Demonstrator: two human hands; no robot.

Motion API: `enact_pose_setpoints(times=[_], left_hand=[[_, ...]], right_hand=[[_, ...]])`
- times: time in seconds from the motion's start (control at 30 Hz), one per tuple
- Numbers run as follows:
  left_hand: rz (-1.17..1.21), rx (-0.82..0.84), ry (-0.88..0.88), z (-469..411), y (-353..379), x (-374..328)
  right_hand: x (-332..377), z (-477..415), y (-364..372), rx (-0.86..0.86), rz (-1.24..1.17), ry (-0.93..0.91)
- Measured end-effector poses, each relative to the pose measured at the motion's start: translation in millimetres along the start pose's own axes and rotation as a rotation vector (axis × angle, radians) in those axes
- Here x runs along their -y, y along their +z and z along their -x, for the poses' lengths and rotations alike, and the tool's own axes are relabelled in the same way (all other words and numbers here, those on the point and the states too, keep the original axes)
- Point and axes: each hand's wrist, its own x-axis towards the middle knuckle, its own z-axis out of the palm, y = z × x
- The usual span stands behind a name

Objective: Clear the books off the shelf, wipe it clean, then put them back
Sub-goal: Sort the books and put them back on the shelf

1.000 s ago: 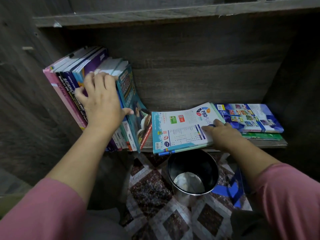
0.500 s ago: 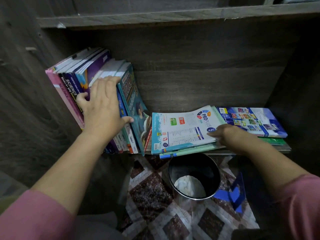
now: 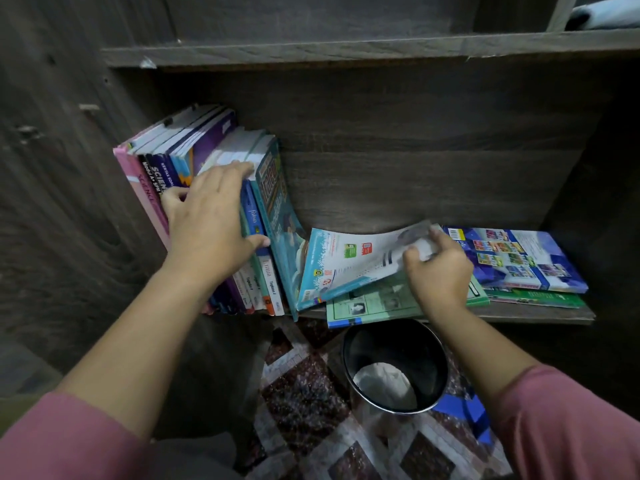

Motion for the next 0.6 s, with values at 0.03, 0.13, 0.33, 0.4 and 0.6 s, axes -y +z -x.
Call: enact_pose_setpoints(times=[0.03,0.13,0.33,0.4,0.6], left_hand=[[0.024,0.018,-0.001,-0.2,-3.0,3.3],[0.155,0.031,0.007,1.8,-11.9,14.0],[0.382,-0.063,0.011,10.0,-11.1,16.4],[0.391,-0.065,0.015,9.8,-9.3,15.7],[0.306,-0.036,0.043,10.0,-6.3,14.2]], right_hand=[[7.2,3.5,3.6,-0.026,-0.038,-0.101],[28.4,13.4,14.9,-0.025,-0.21,-0.363],[67.9,47.2,37.1,0.458,-0.493,-0.442],[64.4,57.2,51.1,0.628,-0.36,-0.411],[37.2,65.5,80.3,0.896,0.055,-0.357]])
